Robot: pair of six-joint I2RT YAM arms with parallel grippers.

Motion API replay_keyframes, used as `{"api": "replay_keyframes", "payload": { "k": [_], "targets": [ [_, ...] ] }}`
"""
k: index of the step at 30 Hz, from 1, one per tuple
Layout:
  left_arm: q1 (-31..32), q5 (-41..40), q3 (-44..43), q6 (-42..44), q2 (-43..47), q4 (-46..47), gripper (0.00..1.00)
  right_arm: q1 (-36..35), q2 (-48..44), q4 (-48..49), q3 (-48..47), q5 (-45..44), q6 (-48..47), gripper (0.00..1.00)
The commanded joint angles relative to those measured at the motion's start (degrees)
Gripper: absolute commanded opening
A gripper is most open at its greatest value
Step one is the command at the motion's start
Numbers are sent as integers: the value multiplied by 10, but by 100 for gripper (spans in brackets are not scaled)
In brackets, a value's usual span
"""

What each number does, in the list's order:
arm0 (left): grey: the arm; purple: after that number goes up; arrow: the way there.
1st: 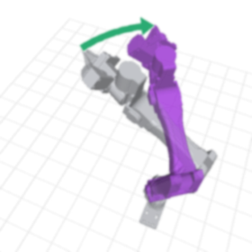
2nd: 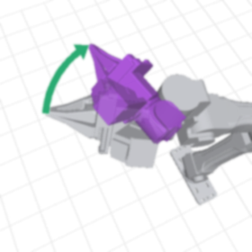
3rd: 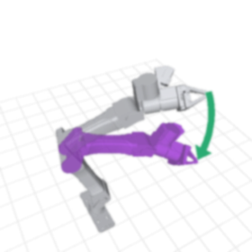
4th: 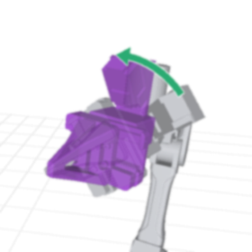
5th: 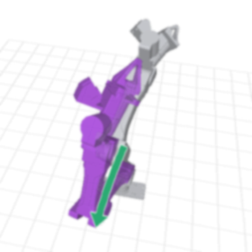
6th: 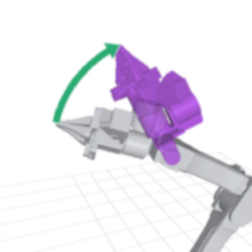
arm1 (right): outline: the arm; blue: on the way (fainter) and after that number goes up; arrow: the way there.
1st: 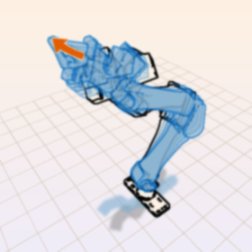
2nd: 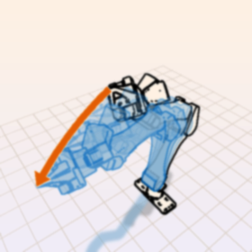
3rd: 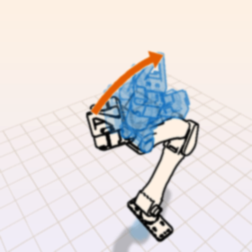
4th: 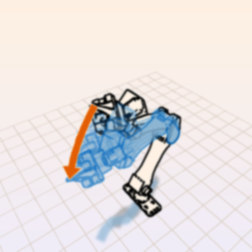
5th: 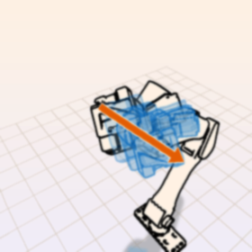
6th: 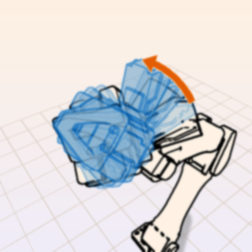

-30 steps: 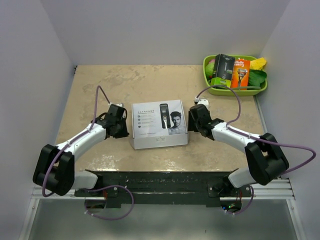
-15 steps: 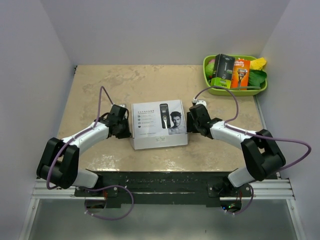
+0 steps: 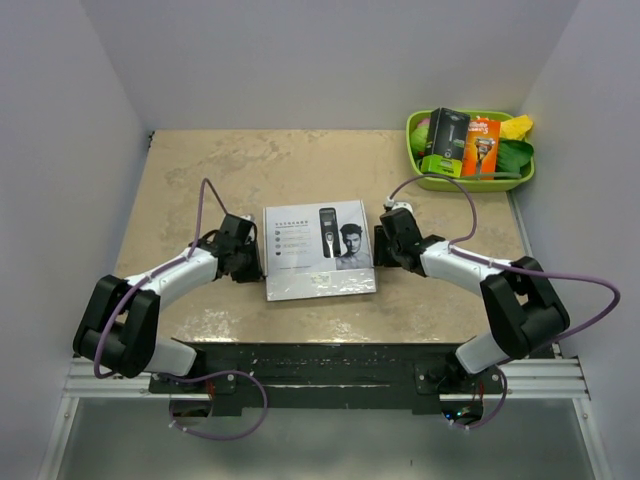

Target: Sort the hair-cutting tools

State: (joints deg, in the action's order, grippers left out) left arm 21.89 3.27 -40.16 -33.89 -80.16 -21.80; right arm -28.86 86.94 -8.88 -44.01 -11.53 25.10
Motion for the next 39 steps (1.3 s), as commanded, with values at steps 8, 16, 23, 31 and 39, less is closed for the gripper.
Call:
{"api": "replay_keyframes", "payload": {
  "k": [8, 16, 23, 31, 39],
  "targets": [
    [16, 31, 16, -23, 10, 22, 20, -8, -40, -25, 18, 47, 26, 45],
    [20, 33, 18, -26, 11, 26, 20, -15, -43, -37, 21, 56, 33, 44],
    [21, 32, 17, -26, 15, 24, 20, -22, -43, -46, 16, 63, 36, 44],
    [21, 33, 16, -24, 13, 23, 20, -28, -43, -61, 9, 86, 37, 44],
    [21, 38, 17, -22, 13, 26, 20, -30, -57, -67, 9, 108, 48, 44]
  ]
}}
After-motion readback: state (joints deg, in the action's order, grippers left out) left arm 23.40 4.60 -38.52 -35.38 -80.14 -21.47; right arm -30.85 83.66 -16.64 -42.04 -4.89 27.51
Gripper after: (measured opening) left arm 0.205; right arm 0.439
